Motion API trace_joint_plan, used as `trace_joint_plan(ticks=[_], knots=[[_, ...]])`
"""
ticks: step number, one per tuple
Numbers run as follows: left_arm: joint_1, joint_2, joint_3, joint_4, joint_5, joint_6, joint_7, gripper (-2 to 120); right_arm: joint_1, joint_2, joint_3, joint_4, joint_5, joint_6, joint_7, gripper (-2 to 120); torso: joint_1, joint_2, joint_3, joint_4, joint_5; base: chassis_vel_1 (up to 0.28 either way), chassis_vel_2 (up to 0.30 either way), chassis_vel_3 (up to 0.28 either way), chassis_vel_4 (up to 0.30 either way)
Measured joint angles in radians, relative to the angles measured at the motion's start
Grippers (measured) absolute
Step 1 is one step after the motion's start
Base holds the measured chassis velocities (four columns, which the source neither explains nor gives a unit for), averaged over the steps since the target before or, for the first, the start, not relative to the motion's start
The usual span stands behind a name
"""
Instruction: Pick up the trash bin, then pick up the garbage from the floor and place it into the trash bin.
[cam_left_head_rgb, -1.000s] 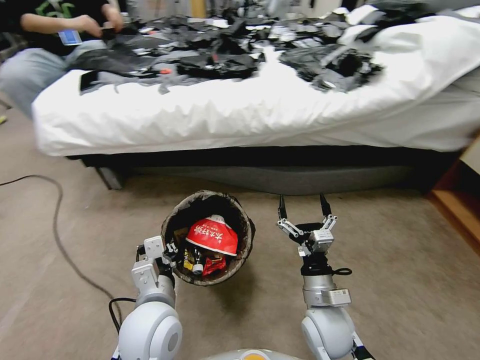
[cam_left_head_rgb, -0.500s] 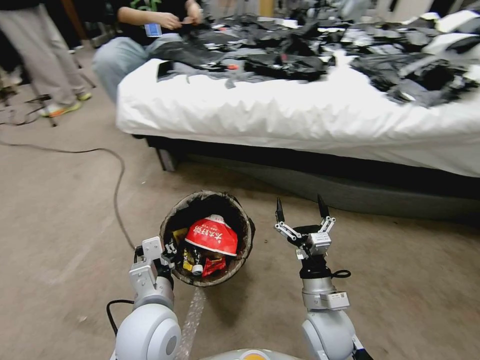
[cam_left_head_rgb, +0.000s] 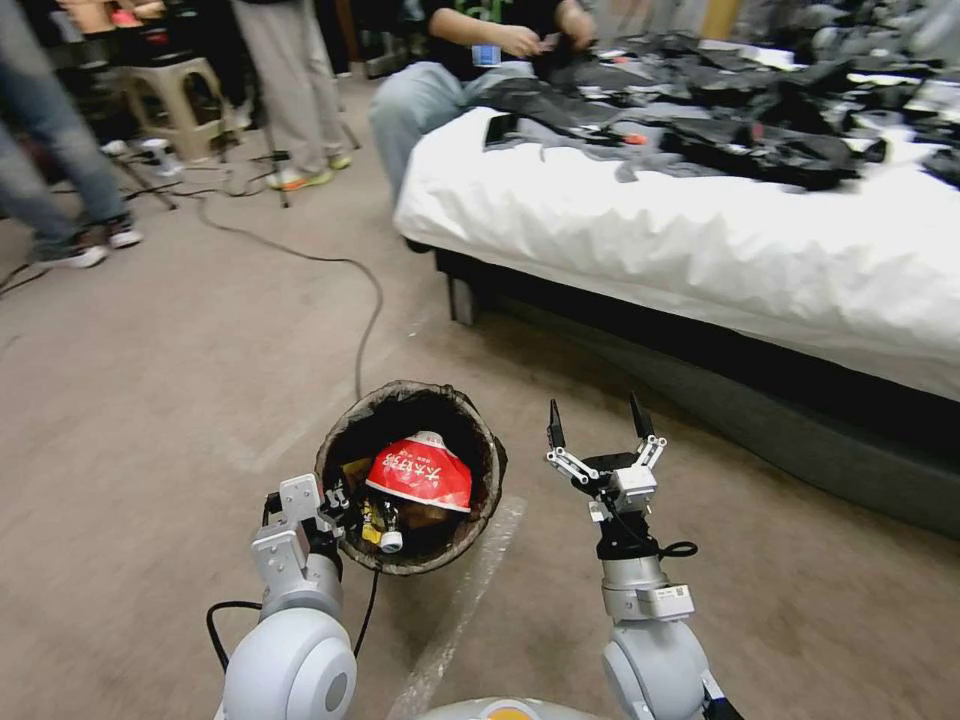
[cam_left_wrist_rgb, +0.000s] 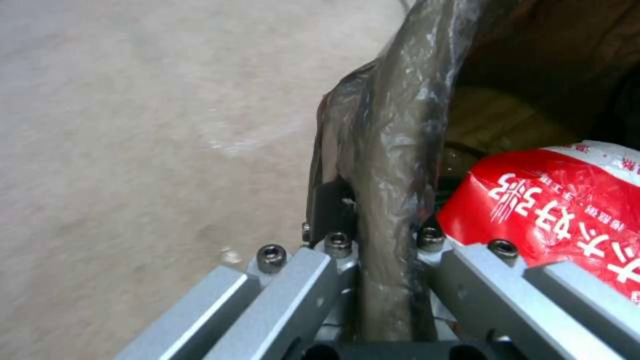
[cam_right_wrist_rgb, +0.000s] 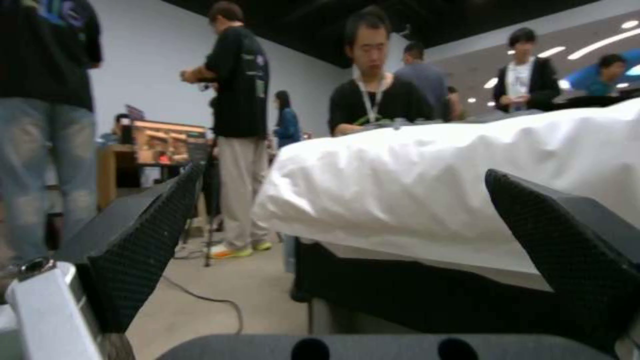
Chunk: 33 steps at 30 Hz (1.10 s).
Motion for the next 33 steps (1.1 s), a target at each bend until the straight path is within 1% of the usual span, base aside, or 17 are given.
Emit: trace_joint_plan(ticks=[11, 33], knots=[[-0.003, 0.000, -0.011, -0.006, -0.020, 0.007, -0.012, 0, 0.005, 0.004, -0.005, -0.006, 0.001, 0.000, -0.007, 100, 0.000, 0.000, 0.000, 0.0000, 0.0000, 0.126, 0.126, 0.130, 0.133], [-0.009, -0.005, -0.005, 0.006, -0.015, 0.002, -0.020, 0, 0.001, 0.013, -0.017, -0.002, -0.011, 0.000, -0.015, 100, 0.000, 0.000, 0.000, 0.0000, 0.0000, 0.126, 0.119, 0.124, 0.127]])
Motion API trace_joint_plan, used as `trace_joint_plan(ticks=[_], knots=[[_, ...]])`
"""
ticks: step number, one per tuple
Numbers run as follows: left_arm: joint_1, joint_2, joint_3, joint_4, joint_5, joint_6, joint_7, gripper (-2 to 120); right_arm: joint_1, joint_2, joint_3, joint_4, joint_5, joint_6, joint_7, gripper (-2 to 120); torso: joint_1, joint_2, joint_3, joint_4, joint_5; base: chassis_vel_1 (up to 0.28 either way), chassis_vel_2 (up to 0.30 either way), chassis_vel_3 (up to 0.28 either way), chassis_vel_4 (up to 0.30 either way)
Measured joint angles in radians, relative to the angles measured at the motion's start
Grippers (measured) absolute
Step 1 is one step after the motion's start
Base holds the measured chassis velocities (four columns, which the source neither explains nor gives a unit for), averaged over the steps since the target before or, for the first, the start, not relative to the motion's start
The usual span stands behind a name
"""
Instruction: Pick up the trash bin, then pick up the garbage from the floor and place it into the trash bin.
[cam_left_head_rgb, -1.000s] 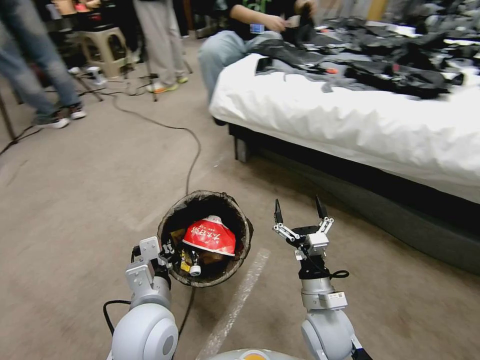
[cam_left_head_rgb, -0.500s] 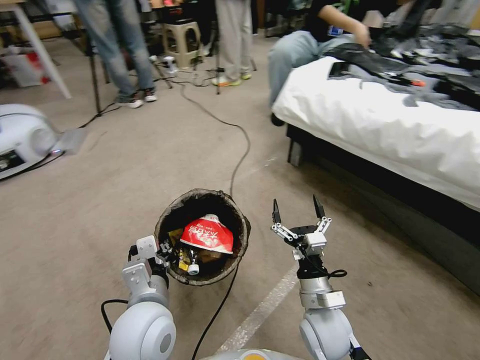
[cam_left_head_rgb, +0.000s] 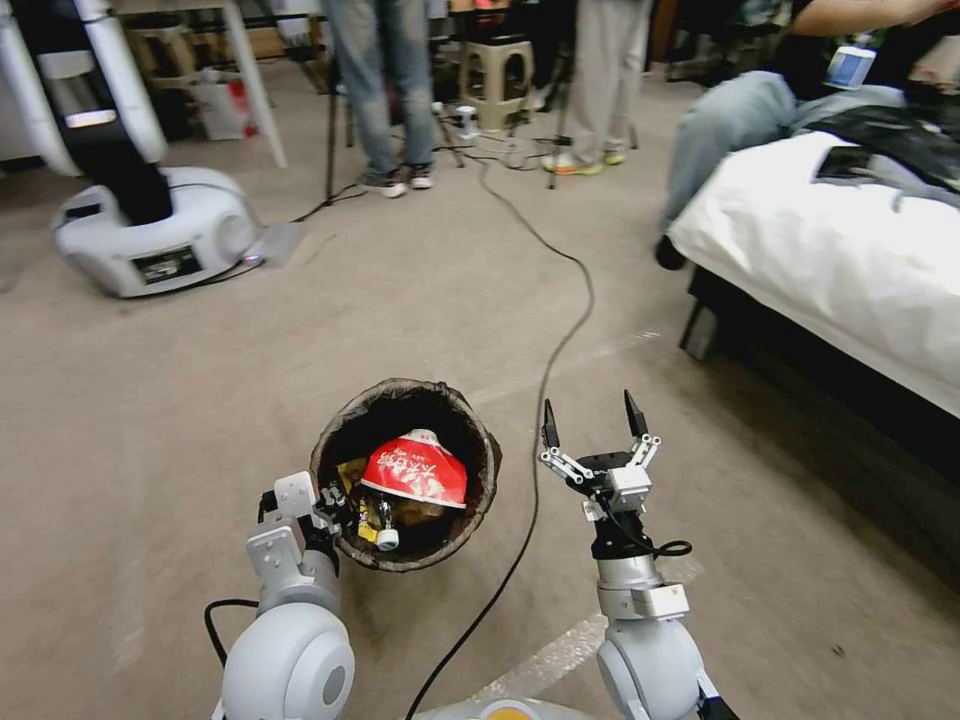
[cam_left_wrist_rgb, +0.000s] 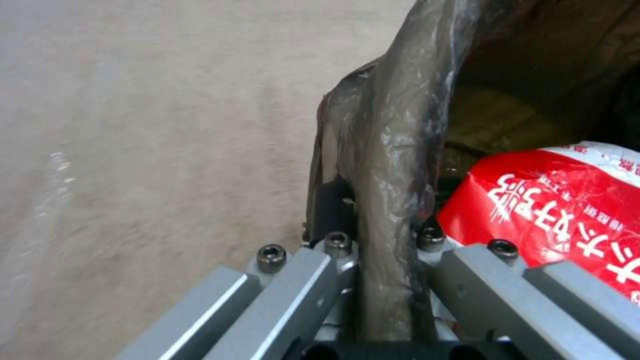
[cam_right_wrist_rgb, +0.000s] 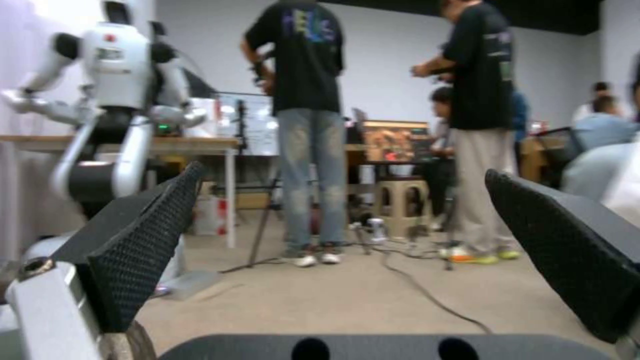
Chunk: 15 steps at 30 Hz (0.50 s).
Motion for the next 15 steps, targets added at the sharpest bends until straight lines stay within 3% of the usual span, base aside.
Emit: trace_joint_plan(ticks=[15], knots=[[-0.009, 0.004, 0.010, 0.017, 0.007, -0.004, -0.005, 0, 0.002, -0.006, -0.017, 0.003, -0.009, -0.006, -0.008, 100, 0.000, 0.000, 0.000, 0.0002, 0.0000, 0.102, 0.104, 0.099, 0.103]])
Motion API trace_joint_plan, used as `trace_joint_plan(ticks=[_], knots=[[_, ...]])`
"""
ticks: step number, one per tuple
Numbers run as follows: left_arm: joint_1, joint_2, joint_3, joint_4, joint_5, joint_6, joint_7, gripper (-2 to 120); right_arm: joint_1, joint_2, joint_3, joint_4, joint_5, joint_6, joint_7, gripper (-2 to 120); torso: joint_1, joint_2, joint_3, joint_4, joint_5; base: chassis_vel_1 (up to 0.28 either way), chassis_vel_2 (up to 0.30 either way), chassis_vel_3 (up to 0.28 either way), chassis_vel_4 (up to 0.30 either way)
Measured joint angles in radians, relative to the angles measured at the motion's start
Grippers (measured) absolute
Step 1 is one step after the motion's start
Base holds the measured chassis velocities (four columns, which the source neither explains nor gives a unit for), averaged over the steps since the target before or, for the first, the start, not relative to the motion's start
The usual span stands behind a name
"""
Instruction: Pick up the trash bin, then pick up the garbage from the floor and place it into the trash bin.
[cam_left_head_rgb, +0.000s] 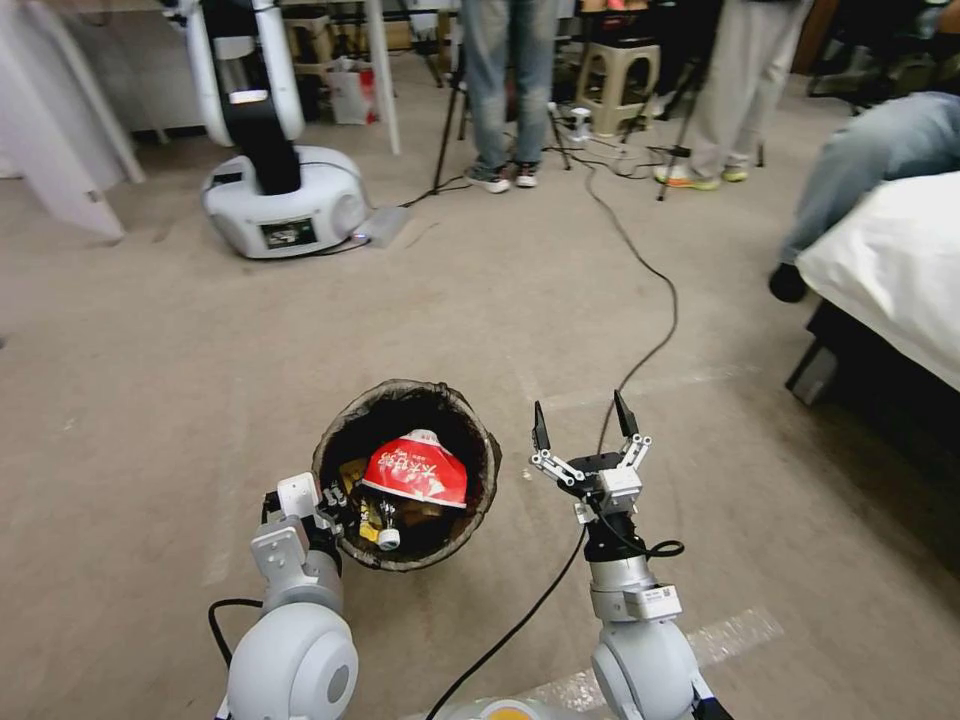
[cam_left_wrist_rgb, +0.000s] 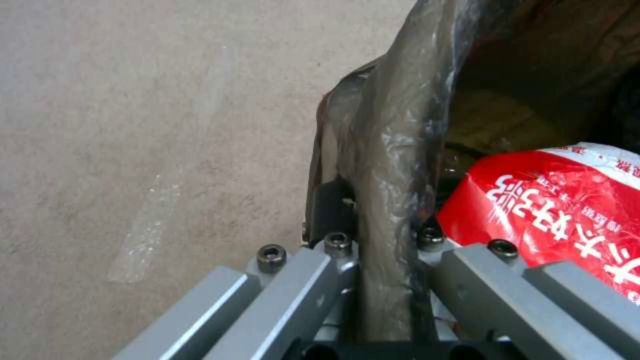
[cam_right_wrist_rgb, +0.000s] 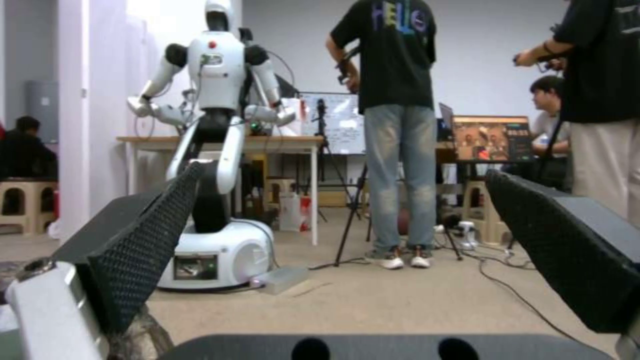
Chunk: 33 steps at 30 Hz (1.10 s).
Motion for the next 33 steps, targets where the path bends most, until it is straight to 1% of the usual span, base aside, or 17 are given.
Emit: trace_joint_plan(ticks=[2, 3, 5, 6, 9, 10, 12, 13, 14, 16, 19, 22, 24, 28, 30, 32, 33], knots=[[-0.003, 0.001, 0.004, -0.002, -0.013, 0.026, -0.014, 0, 0.001, -0.001, -0.001, 0.001, 0.000, -0.001, -0.001, 100, 0.000, 0.000, 0.000, -0.0005, -0.0001, 0.000, 0.000, 0.000, 0.000], [-0.003, 0.001, 0.004, -0.002, -0.013, 0.026, -0.014, 0, 0.001, -0.001, -0.001, 0.001, 0.000, -0.001, -0.001, 100, 0.000, 0.000, 0.000, -0.0005, -0.0001, 0.000, 0.000, 0.000, 0.000], [-0.002, 0.003, 0.005, -0.018, -0.032, 0.066, -0.028, 0, 0.001, -0.001, -0.001, 0.001, -0.001, -0.001, -0.001, 100, 0.000, 0.000, 0.000, -0.0005, 0.0000, 0.000, 0.000, 0.000, 0.000], [-0.002, 0.003, 0.005, -0.018, -0.032, 0.066, -0.028, 0, 0.001, -0.001, -0.001, 0.001, -0.001, -0.001, -0.001, 100, 0.000, 0.000, 0.000, -0.0005, 0.0000, 0.000, 0.000, 0.000, 0.000], [0.002, 0.011, -0.004, -0.035, -0.058, 0.125, -0.039, 0, 0.000, 0.001, -0.001, -0.002, -0.003, 0.000, -0.002, 100, 0.000, 0.000, 0.000, -0.0003, 0.0000, 0.000, 0.000, 0.000, 0.000], [0.002, 0.011, -0.004, -0.035, -0.058, 0.125, -0.039, 0, 0.000, 0.001, -0.001, -0.002, -0.003, 0.000, -0.002, 100, 0.000, 0.000, 0.000, -0.0003, 0.0000, 0.000, 0.000, 0.000, 0.000], [0.004, 0.017, -0.015, -0.041, -0.085, 0.169, -0.041, 0, -0.001, 0.002, -0.002, -0.005, -0.004, 0.004, -0.003, 100, 0.000, 0.000, 0.000, -0.0001, 0.0000, 0.000, 0.000, 0.000, 0.000], [0.004, 0.020, -0.022, -0.042, -0.106, 0.194, -0.041, 0, -0.003, -0.002, -0.004, -0.006, -0.006, 0.006, -0.003, 100, 0.000, 0.000, 0.000, -0.0002, 0.0000, 0.000, 0.000, 0.000, 0.000], [0.004, 0.020, -0.022, -0.042, -0.106, 0.194, -0.041, 0, -0.003, -0.002, -0.004, -0.006, -0.006, 0.006, -0.003, 100, 0.000, 0.000, 0.000, -0.0002, 0.0000, 0.000, 0.000, 0.000, 0.000], [0.000, 0.028, -0.034, -0.034, -0.141, 0.232, -0.041, 0, -0.007, -0.012, -0.003, -0.009, -0.006, 0.012, -0.004, 100, 0.000, 0.000, 0.000, -0.0003, 0.0001, 0.000, 0.000, 0.000, 0.000], [-0.006, 0.034, -0.048, -0.012, -0.175, 0.256, -0.040, 0, -0.008, -0.017, 0.002, -0.010, -0.006, 0.017, -0.005, 100, 0.000, 0.000, 0.000, -0.0002, 0.0000, 0.000, 0.000, 0.000, 0.000], [-0.011, 0.037, -0.057, 0.006, -0.198, 0.259, -0.038, 0, -0.009, -0.017, 0.004, -0.010, -0.005, 0.020, -0.005, 100, 0.000, 0.000, 0.000, -0.0002, 0.0000, 0.000, 0.000, 0.000, 0.000], [-0.021, 0.040, -0.074, 0.038, -0.262, 0.264, -0.037, 0, -0.012, -0.015, 0.006, -0.015, -0.005, 0.027, -0.007, 100, 0.000, 0.000, 0.000, -0.0002, 0.0001, 0.000, 0.000, 0.000, 0.000], [-0.027, 0.040, -0.076, 0.046, -0.311, 0.264, -0.039, 0, -0.013, -0.013, 0.005, -0.018, -0.005, 0.030, -0.008, 100, 0.000, 0.000, 0.000, -0.0002, -0.0001, 0.000, 0.000, 0.000, 0.000], [-0.041, 0.036, -0.077, 0.065, -0.354, 0.264, -0.055, 0, -0.014, -0.009, 0.004, -0.023, -0.006, 0.034, -0.011, 100, 0.000, 0.000, 0.000, -0.0003, 0.0000, 0.000, 0.000, 0.000, 0.000], [-0.046, 0.034, -0.079, 0.074, -0.368, 0.264, -0.063, 0, -0.015, -0.008, 0.003, -0.024, -0.008, 0.036, -0.012, 100, 0.000, 0.000, 0.000, -0.0002, 0.0002, 0.000, 0.000, 0.000, 0.000], [-0.060, 0.029, -0.082, 0.101, -0.390, 0.262, -0.070, 0, -0.016, -0.006, 0.003, -0.027, -0.013, 0.038, -0.014, 100, 0.000, 0.000, 0.000, 0.0001, 0.0007, 0.000, 0.000, 0.000, 0.000]])
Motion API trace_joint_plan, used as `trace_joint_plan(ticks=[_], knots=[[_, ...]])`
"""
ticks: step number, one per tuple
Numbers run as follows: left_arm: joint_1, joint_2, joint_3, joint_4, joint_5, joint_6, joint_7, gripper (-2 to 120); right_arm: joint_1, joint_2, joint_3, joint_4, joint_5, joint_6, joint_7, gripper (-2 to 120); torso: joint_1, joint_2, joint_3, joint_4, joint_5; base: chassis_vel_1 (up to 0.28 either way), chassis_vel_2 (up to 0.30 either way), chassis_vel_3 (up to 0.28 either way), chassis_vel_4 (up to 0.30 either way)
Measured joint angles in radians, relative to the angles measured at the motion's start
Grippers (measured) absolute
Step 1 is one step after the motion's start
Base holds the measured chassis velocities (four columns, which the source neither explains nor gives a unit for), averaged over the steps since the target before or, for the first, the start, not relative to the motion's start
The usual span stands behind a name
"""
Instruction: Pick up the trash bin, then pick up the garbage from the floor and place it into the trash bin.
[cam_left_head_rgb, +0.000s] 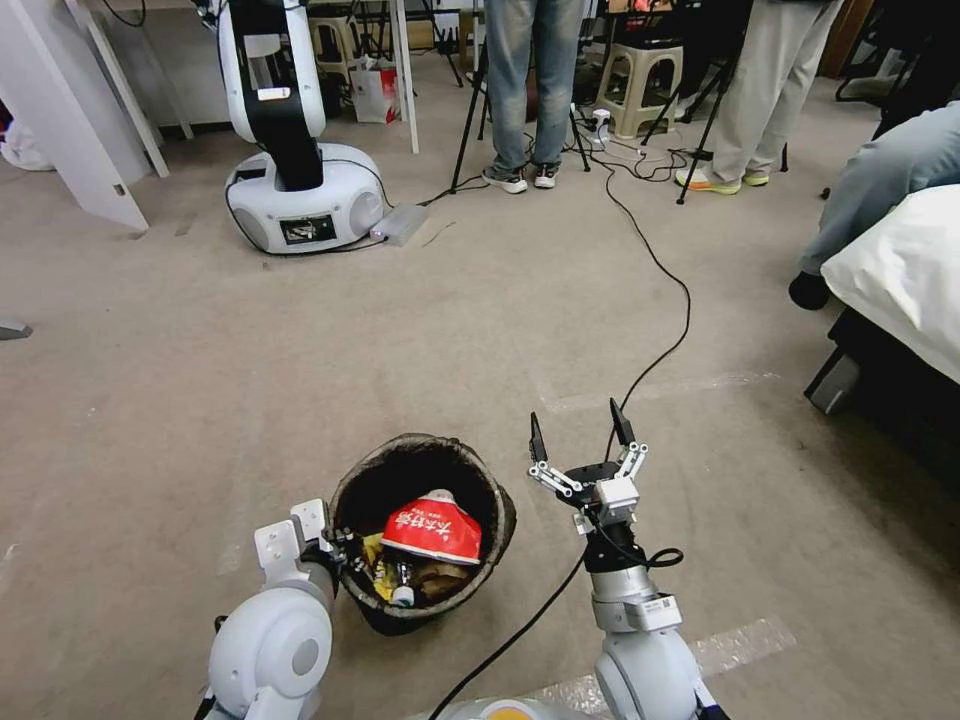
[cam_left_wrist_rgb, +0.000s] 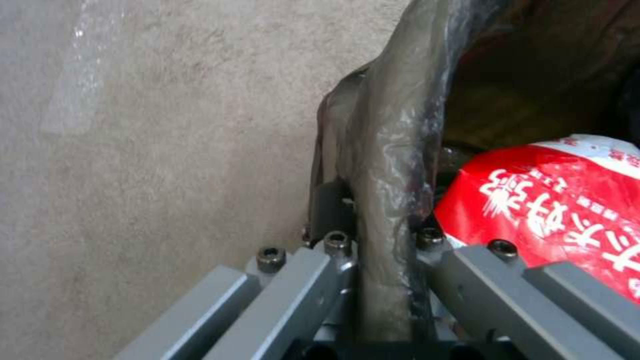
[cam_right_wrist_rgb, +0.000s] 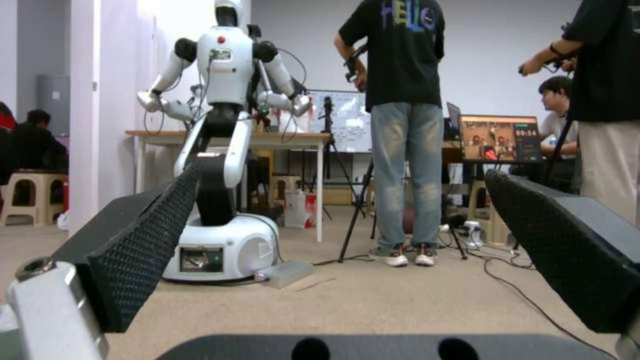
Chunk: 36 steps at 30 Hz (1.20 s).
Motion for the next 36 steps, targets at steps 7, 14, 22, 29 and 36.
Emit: trace_joint_plan(ticks=[7, 14, 22, 29, 36], knots=[[-0.027, -0.017, 0.003, 0.035, -0.013, -0.003, 0.001, 9, -0.004, 0.002, -0.001, 0.000, -0.008, 0.002, -0.011, 100, 0.000, 0.000, 0.000, 0.0000, -0.0004, 0.000, 0.000, 0.000, 0.000], [-0.044, -0.018, 0.010, 0.042, 0.003, -0.007, 0.048, 34, -0.011, 0.005, -0.007, -0.009, -0.019, 0.009, -0.023, 100, 0.000, 0.000, 0.000, -0.0004, -0.0012, 0.000, 0.000, 0.000, 0.000], [-0.054, -0.019, 0.012, 0.008, 0.038, -0.052, 0.101, 61, -0.015, 0.008, -0.016, -0.018, -0.037, 0.013, -0.031, 100, 0.000, 0.000, 0.000, -0.0006, -0.0017, 0.000, 0.000, 0.000, 0.000], [-0.057, -0.020, 0.017, -0.039, 0.092, -0.105, 0.141, 89, -0.016, 0.005, -0.023, -0.019, -0.041, 0.014, -0.032, 100, 0.000, 0.000, 0.000, -0.0002, -0.0011, 0.000, 0.000, 0.000, 0.000], [-0.045, -0.018, 0.019, -0.081, 0.196, -0.181, 0.205, 100, -0.020, 0.004, -0.025, -0.018, -0.045, 0.014, -0.034, 100, 0.000, 0.000, 0.000, -0.0002, -0.0011, 0.000, 0.000, 0.000, 0.000]])
